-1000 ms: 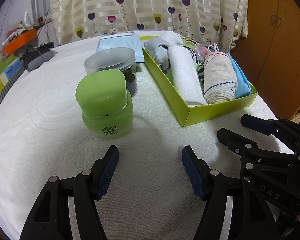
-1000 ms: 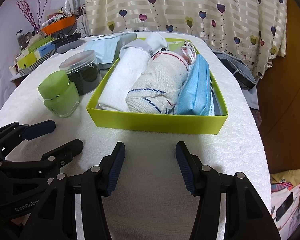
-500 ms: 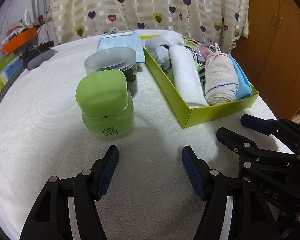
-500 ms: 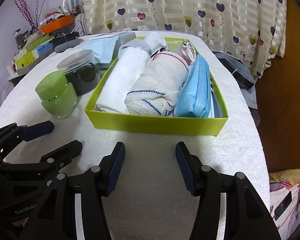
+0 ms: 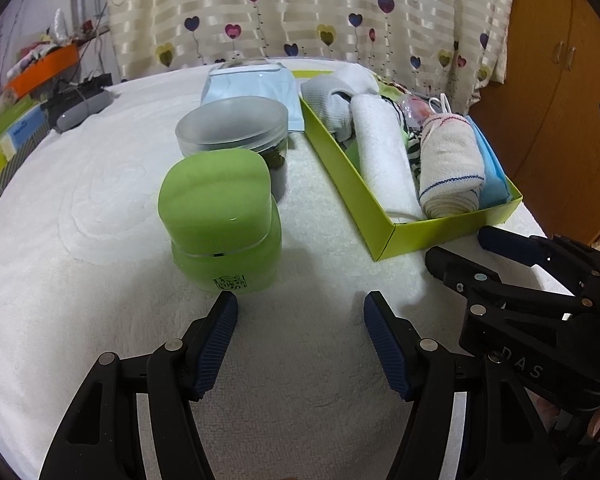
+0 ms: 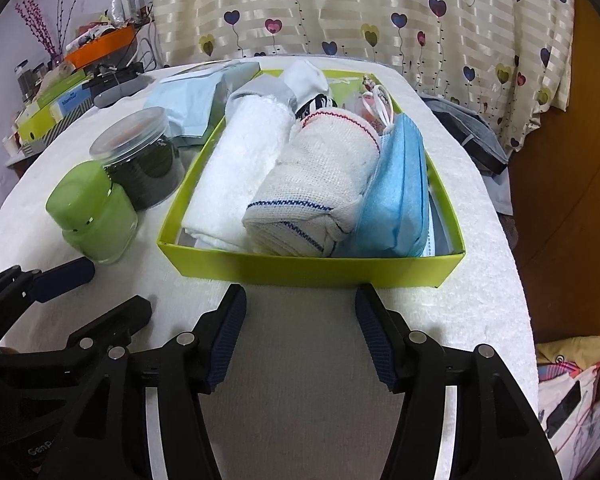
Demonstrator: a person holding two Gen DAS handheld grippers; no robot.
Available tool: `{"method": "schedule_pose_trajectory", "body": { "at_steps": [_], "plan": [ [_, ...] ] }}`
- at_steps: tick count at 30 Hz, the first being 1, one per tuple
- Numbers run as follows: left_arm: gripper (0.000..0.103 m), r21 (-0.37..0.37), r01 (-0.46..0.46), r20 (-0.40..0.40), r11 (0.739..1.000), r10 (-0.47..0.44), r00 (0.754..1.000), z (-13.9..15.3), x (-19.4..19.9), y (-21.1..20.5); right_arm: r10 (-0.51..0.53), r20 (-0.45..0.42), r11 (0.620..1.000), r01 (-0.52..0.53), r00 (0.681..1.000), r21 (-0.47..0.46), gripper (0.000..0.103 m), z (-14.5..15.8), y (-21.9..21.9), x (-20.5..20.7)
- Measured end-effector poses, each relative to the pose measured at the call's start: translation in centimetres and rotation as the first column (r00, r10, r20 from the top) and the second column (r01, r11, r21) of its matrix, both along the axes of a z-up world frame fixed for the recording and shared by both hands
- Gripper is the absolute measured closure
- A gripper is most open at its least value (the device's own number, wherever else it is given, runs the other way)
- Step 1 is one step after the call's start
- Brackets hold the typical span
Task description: Organize soft objects
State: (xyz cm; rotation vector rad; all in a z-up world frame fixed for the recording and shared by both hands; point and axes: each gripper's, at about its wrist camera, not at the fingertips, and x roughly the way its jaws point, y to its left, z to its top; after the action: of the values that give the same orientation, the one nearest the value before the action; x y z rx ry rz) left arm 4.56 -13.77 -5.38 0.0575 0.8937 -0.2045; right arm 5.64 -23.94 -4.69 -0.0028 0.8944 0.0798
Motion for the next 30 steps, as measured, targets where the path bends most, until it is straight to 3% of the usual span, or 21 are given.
{"method": "schedule_pose_trajectory", "body": {
  "at_steps": [30],
  "plan": [
    [0.037,0.000,-0.003,0.006,1.000,0.003,1.000,-0.02,0.00,-0.24,-0.002,0.006,1.000,0.002,1.000,0.002,0.044,-0.06,-0.02,-0.02]
  ]
}}
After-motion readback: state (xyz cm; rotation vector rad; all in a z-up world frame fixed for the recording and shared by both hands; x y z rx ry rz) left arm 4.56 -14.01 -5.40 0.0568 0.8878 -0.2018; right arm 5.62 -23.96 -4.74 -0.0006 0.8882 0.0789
